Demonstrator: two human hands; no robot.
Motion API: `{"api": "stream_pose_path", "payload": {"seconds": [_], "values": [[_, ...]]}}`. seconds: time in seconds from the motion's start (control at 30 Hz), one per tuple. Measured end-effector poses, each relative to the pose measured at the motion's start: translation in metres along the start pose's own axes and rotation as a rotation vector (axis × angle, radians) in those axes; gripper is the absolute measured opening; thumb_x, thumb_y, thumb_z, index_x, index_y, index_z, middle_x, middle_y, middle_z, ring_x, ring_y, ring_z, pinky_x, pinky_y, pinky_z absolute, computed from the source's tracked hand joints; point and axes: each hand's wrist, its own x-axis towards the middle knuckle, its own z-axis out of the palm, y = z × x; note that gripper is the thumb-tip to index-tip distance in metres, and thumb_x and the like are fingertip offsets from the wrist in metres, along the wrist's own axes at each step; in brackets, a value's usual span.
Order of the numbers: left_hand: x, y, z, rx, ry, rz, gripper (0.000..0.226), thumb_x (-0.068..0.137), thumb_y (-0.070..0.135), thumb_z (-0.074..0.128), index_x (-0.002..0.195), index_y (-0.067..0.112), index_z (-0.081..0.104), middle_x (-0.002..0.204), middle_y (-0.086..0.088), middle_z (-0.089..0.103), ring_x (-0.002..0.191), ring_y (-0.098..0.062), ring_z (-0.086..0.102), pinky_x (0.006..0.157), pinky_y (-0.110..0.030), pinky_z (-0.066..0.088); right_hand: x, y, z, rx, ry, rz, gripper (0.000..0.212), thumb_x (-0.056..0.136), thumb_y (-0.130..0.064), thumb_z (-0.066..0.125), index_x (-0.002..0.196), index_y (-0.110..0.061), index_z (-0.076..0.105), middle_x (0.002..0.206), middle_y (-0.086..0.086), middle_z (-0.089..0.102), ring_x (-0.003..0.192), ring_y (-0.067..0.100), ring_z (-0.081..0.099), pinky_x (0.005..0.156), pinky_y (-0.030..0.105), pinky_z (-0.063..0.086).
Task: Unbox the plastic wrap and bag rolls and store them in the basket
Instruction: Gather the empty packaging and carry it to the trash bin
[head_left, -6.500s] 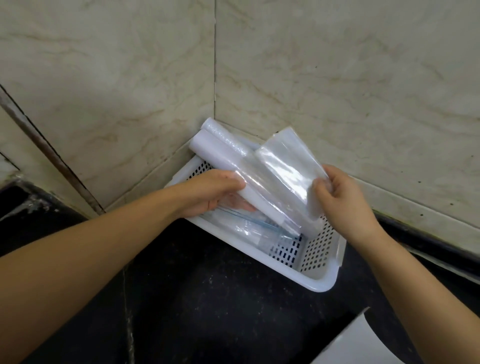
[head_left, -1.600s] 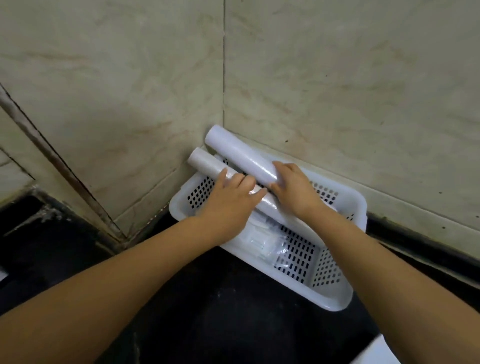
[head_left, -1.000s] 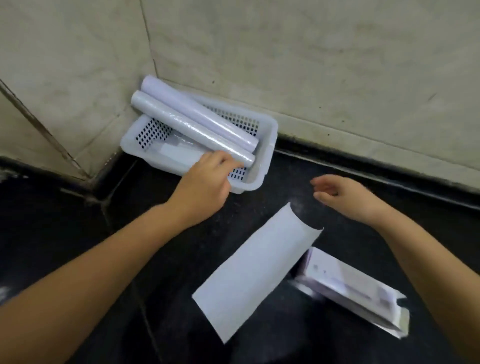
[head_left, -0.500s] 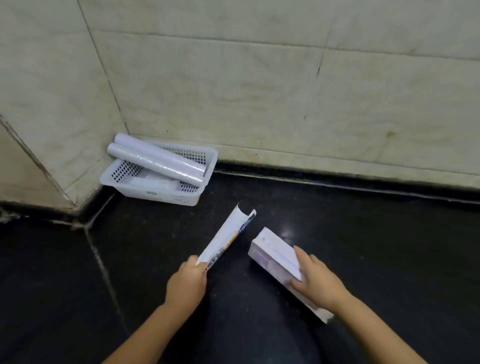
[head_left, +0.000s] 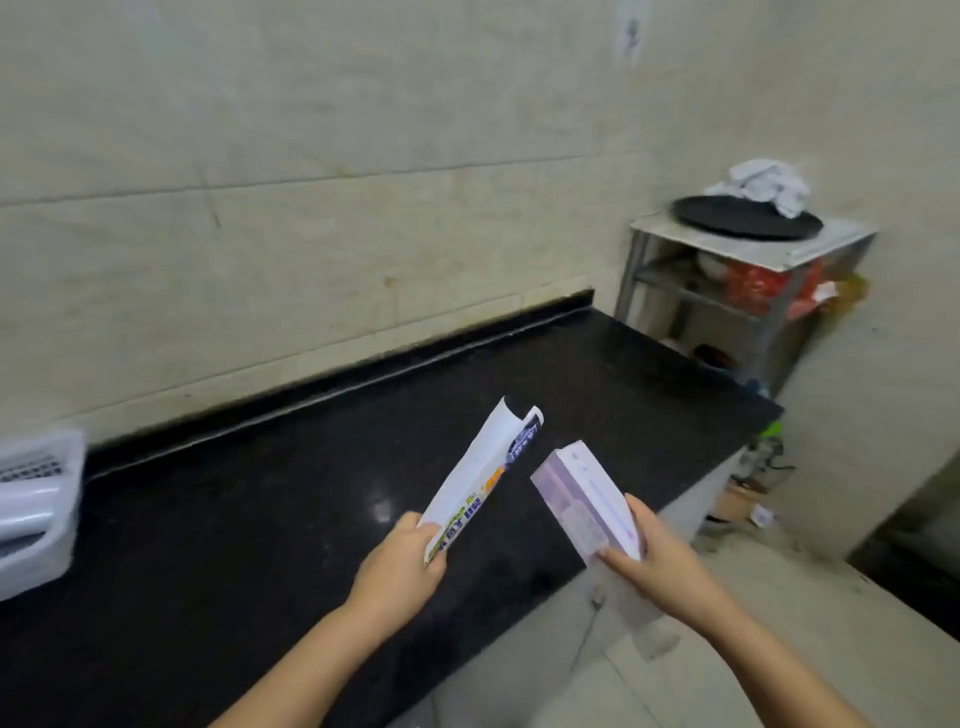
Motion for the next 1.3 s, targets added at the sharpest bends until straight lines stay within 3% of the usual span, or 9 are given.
{"api": "stream_pose_path", "payload": {"seconds": [0.13, 0.33, 0.57, 0.67, 0.83, 0.97, 1.03, 1.17, 1.3], "values": [[-0.009, 0.088, 0.060, -0.003, -0.168, 0.212, 0.026, 0.090, 0.027, 0.047, 0.110, 0.012, 0.057, 0.105, -0.004, 0.048, 0.090, -0.027, 0.058, 0.072, -0.039, 0.050, -0.095, 0.076, -0.041, 0.025, 0.124, 0.216, 0.059, 0.079, -0.032, 0.065, 0.132, -0.034, 0.039, 0.122, -0.011, 0.056, 0.100, 0.009, 0.055, 0.076, 0.023, 0.041], [-0.044, 0.250, 0.153, 0.006, -0.426, 0.578, 0.028, 0.091, 0.024, 0.047, 0.115, 0.012, 0.057, 0.114, -0.011, 0.052, 0.103, -0.027, 0.055, 0.080, -0.032, 0.044, -0.247, 0.184, -0.106, 0.087, 0.353, 0.545, 0.059, 0.079, -0.033, 0.065, 0.132, -0.030, 0.040, 0.117, -0.010, 0.056, 0.101, 0.009, 0.054, 0.078, 0.022, 0.037], [-0.132, 0.437, 0.286, 0.107, -0.650, 0.770, 0.040, 0.090, 0.027, 0.044, 0.128, 0.017, 0.048, 0.120, -0.009, 0.050, 0.105, -0.027, 0.056, 0.083, -0.034, 0.047, -0.427, 0.314, -0.178, 0.194, 0.440, 0.825, 0.046, 0.078, -0.034, 0.063, 0.120, -0.032, 0.044, 0.114, -0.012, 0.058, 0.107, 0.009, 0.057, 0.086, 0.023, 0.043], [-0.183, 0.505, 0.338, 0.126, -0.806, 0.777, 0.041, 0.089, 0.027, 0.044, 0.129, 0.015, 0.046, 0.121, -0.011, 0.050, 0.106, -0.026, 0.056, 0.083, -0.030, 0.045, -0.492, 0.368, -0.201, 0.211, 0.442, 0.975, 0.051, 0.083, -0.034, 0.060, 0.128, -0.025, 0.039, 0.116, -0.013, 0.052, 0.113, 0.014, 0.055, 0.084, 0.024, 0.040], [-0.235, 0.589, 0.409, 0.157, -1.060, 0.741, 0.035, 0.085, 0.024, 0.052, 0.115, 0.007, 0.053, 0.117, -0.019, 0.056, 0.105, -0.030, 0.058, 0.081, -0.029, 0.044, -0.549, 0.457, -0.225, 0.332, 0.442, 1.210, 0.068, 0.086, -0.042, 0.056, 0.141, -0.015, 0.027, 0.137, 0.005, 0.048, 0.118, 0.024, 0.052, 0.089, 0.029, 0.042], [-0.245, 0.636, 0.475, 0.167, -1.257, 0.650, 0.048, 0.082, 0.021, 0.054, 0.128, 0.010, 0.044, 0.125, -0.018, 0.054, 0.110, -0.029, 0.056, 0.086, -0.027, 0.046, -0.554, 0.534, -0.224, 0.442, 0.475, 1.334, 0.057, 0.088, -0.030, 0.055, 0.137, -0.012, 0.032, 0.116, 0.006, 0.053, 0.081, 0.015, 0.055, 0.059, 0.017, 0.042], [-0.245, 0.655, 0.516, 0.166, -1.351, 0.586, 0.054, 0.083, 0.019, 0.053, 0.135, 0.014, 0.038, 0.130, -0.017, 0.052, 0.113, -0.027, 0.055, 0.090, -0.026, 0.047, -0.551, 0.578, -0.219, 0.520, 0.435, 1.394, 0.059, 0.089, -0.028, 0.053, 0.140, -0.011, 0.028, 0.116, 0.008, 0.051, 0.080, 0.016, 0.055, 0.053, 0.014, 0.041], [-0.239, 0.693, 0.602, 0.261, -1.460, 0.475, 0.058, 0.087, 0.021, 0.049, 0.141, 0.018, 0.029, 0.138, -0.016, 0.047, 0.120, -0.028, 0.051, 0.099, -0.032, 0.044, -0.539, 0.659, -0.214, 0.638, 0.412, 1.505, 0.059, 0.091, -0.025, 0.054, 0.141, -0.010, 0.027, 0.130, 0.016, 0.052, 0.109, 0.030, 0.058, 0.082, 0.031, 0.047], [-0.236, 0.718, 0.697, 0.370, -1.470, 0.471, 0.052, 0.094, 0.028, 0.040, 0.143, 0.018, 0.026, 0.138, -0.018, 0.045, 0.120, -0.031, 0.051, 0.099, -0.036, 0.044, -0.515, 0.749, -0.204, 0.700, 0.339, 1.536, 0.060, 0.093, -0.031, 0.052, 0.144, -0.014, 0.025, 0.128, 0.016, 0.055, 0.101, 0.026, 0.059, 0.080, 0.027, 0.043]]}}
